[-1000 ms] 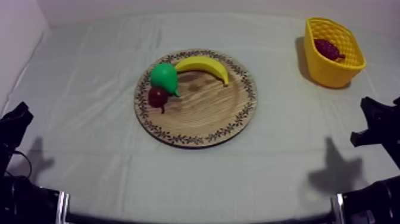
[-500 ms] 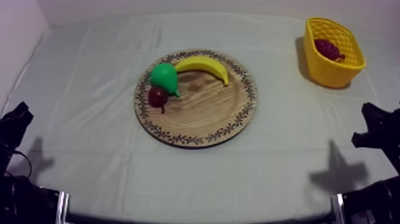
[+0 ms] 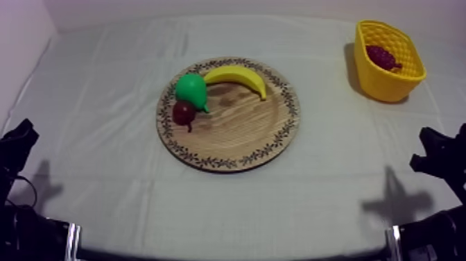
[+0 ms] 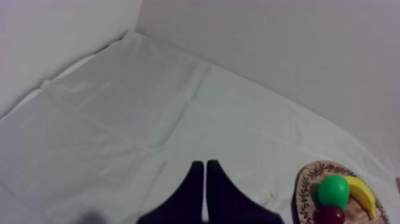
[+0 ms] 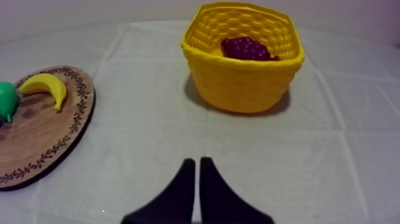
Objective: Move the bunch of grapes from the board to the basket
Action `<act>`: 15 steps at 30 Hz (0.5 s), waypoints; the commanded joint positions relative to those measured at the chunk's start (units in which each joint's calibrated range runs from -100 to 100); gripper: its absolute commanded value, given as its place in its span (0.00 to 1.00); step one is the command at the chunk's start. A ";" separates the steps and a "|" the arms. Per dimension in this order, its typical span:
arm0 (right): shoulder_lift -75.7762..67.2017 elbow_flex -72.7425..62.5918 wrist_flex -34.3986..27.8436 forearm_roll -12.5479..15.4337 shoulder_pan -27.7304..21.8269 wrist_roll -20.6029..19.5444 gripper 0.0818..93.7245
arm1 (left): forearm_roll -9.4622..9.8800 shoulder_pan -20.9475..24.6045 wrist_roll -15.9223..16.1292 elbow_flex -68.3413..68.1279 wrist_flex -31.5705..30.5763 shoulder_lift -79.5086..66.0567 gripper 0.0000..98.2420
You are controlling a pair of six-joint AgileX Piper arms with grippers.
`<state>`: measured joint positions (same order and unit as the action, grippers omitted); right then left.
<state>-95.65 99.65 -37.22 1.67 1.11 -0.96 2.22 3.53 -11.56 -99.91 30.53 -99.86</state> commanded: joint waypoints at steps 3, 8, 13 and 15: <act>-0.02 0.02 -0.26 0.02 -0.03 0.09 0.00 | 0.00 -0.02 0.01 0.02 0.02 0.03 0.00; -0.02 0.02 -0.27 0.01 -0.11 0.19 0.00 | 0.00 -0.02 0.01 0.02 0.02 0.03 0.00; -0.02 0.02 -0.91 -0.12 -0.18 0.07 0.00 | 0.00 -0.02 0.01 0.02 0.02 0.03 0.00; -0.02 0.02 -1.12 -0.18 -0.19 0.06 0.00 | 0.00 -0.02 0.01 0.02 0.02 0.03 0.00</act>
